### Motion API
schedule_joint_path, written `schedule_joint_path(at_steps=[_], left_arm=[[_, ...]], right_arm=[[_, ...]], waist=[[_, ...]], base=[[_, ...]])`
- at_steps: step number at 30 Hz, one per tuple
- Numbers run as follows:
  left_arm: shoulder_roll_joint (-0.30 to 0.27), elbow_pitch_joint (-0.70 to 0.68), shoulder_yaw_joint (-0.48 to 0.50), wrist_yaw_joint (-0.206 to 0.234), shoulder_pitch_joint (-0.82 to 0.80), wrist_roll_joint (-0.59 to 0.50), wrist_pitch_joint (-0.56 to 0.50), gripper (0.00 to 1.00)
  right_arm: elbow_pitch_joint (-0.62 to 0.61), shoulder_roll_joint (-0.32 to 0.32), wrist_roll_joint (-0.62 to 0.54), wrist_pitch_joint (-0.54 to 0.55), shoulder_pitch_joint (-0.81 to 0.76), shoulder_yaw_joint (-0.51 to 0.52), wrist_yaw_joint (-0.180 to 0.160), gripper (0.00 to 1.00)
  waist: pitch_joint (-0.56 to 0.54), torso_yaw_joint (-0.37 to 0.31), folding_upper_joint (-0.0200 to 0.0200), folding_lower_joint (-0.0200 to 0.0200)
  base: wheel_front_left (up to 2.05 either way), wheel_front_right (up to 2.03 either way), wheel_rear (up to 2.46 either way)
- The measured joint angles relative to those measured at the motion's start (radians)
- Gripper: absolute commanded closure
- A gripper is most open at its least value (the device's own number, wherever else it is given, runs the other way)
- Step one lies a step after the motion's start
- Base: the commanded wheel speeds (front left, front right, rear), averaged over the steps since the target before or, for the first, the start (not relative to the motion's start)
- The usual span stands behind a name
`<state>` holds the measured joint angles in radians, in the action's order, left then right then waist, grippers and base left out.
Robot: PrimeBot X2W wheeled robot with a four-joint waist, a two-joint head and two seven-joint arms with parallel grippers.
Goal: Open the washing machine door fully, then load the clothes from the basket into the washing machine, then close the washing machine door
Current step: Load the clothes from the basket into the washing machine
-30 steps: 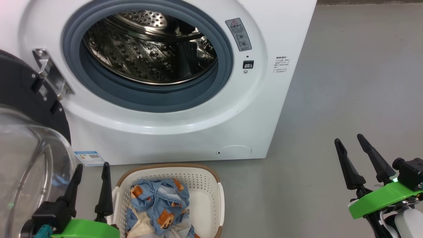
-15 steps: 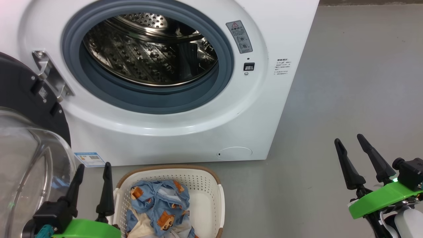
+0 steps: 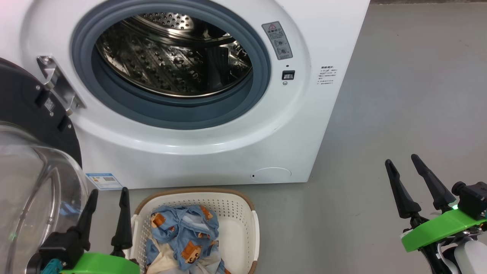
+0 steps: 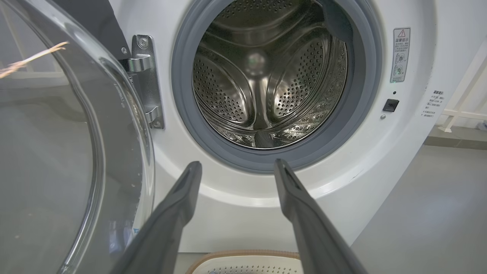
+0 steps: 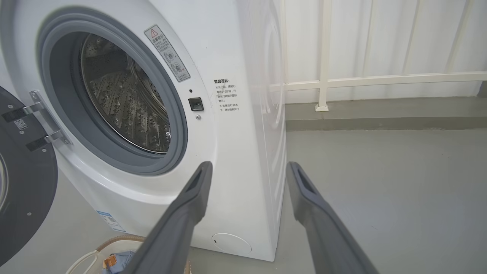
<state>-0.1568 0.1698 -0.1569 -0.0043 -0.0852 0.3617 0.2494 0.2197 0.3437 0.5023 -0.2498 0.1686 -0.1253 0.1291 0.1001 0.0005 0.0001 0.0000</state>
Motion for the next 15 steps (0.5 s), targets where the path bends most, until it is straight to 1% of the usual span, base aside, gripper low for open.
schedule_joint_path(at_steps=[15], left_arm=[[0.000, 0.000, 0.002, 0.000, -0.002, -0.008, 0.000, 0.00]], right_arm=[[-0.001, 0.000, -0.001, 0.000, 0.001, 0.000, 0.000, 0.00]], waist=[[0.025, -0.003, 0.0000, -0.0001]], base=[[0.00, 0.00, 0.00]])
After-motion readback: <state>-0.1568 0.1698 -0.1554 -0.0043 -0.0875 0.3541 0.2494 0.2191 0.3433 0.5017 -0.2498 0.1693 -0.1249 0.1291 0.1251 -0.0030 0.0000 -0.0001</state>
